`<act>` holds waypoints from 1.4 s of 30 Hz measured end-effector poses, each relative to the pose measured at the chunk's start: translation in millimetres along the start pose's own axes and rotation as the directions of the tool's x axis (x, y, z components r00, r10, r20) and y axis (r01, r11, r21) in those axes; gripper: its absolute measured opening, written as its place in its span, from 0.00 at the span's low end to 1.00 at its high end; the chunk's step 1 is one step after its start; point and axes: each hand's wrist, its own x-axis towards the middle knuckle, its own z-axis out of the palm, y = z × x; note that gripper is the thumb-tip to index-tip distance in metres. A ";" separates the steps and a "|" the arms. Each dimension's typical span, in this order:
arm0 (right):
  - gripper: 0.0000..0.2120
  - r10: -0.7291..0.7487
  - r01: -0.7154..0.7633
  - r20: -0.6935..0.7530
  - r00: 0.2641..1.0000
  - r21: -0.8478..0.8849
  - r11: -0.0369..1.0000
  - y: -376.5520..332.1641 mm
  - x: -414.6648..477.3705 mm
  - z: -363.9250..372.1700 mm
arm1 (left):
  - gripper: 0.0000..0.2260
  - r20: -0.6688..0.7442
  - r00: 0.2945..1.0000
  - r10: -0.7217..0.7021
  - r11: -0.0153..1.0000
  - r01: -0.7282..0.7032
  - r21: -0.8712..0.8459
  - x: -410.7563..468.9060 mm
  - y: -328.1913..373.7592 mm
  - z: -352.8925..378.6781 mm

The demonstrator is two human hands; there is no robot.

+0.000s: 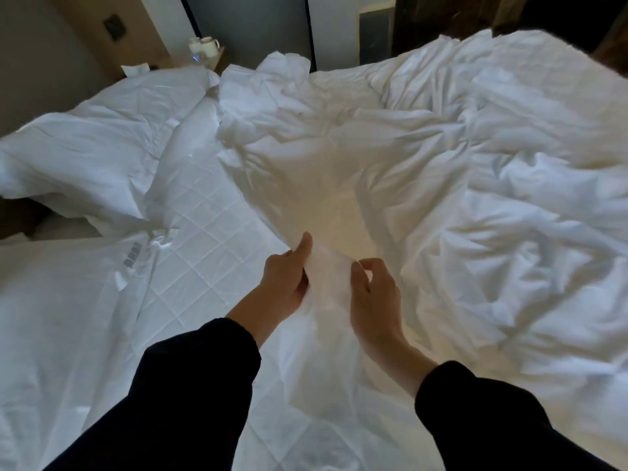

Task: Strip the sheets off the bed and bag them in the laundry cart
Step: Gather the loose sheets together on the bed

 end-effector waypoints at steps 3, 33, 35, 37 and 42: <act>0.13 0.020 -0.022 0.043 0.999 0.043 0.999 -1.9 15.8 -14.0 | 0.14 0.072 0.993 -0.093 0.994 0.098 -0.058 -3.0 10.6 15.2; 0.24 0.236 -0.306 -0.202 0.950 -0.479 0.823 23.0 109.2 -80.6 | 0.05 0.261 0.960 -0.101 0.973 0.042 0.226 84.0 44.6 233.9; 0.44 0.319 -0.303 -0.031 0.947 -0.414 0.858 23.8 96.9 -73.7 | 0.05 0.278 0.948 -0.152 0.978 0.105 0.179 89.8 43.1 236.8; 0.52 0.340 -0.303 0.034 0.940 -0.378 0.875 25.6 83.9 -64.5 | 0.04 0.304 0.934 -0.186 0.978 0.146 0.150 91.5 41.7 240.3; 0.42 0.329 -0.361 -0.153 0.932 -0.484 0.797 46.9 77.6 -65.9 | 0.05 0.379 0.913 -0.152 0.976 0.078 0.203 98.6 41.2 252.5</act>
